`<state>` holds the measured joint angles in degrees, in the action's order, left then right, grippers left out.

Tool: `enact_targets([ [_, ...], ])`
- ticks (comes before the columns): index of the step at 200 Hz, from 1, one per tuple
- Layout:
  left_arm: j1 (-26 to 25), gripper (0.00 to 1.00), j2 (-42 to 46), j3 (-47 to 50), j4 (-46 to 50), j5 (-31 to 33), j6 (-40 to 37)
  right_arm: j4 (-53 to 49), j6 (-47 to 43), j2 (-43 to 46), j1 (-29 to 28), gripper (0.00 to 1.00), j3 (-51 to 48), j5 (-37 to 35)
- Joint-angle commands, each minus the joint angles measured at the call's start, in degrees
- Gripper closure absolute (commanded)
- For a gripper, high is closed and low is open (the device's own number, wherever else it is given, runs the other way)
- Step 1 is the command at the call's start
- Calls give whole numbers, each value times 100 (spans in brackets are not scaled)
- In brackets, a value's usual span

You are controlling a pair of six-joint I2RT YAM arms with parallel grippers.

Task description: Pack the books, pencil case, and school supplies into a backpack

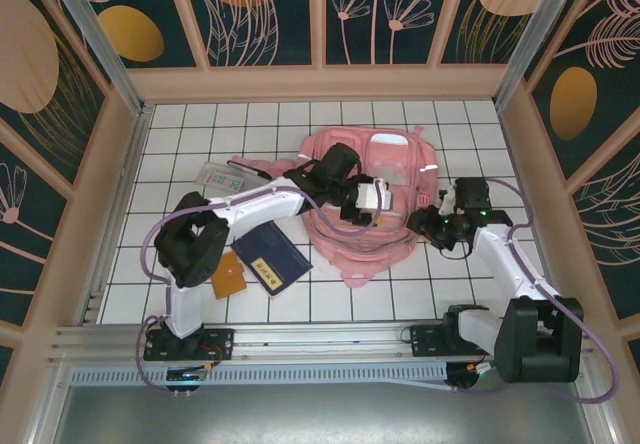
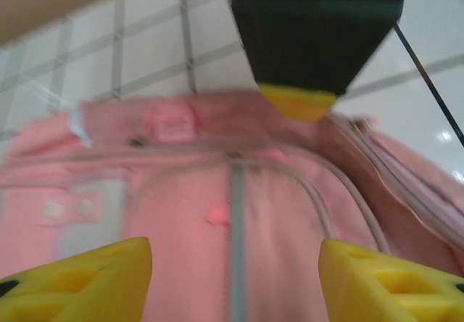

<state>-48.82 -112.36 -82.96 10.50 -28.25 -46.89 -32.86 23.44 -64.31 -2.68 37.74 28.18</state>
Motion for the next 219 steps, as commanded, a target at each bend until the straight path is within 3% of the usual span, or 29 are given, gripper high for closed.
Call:
enact_targets([
  [1, -31, 38, -117, -85, 982, -137, -621, -23, 299, 44, -325, 54, -113, -40],
  [40, -31, 29, -108, 346, 467, 373, -428, 174, 596, 75, -584, 51, -458, -611],
  [75, -39, 31, -270, 453, -48, 1298, -106, 171, 717, 156, -716, 51, -526, -1060],
  [94, -38, 42, -412, 367, -46, 1688, -2, 312, 767, 144, -831, 58, -558, -1025],
  [126, -31, 100, -422, 198, -71, 1514, 310, 425, 838, -2, -1026, 62, -507, -1179],
  [181, 91, 100, -15, 156, 66, 705, 592, 253, 605, -257, -1137, 62, -189, -1681],
  [219, 310, 100, 97, 80, 51, 274, 1000, 220, 380, -306, -1309, 52, -81, -1408],
])
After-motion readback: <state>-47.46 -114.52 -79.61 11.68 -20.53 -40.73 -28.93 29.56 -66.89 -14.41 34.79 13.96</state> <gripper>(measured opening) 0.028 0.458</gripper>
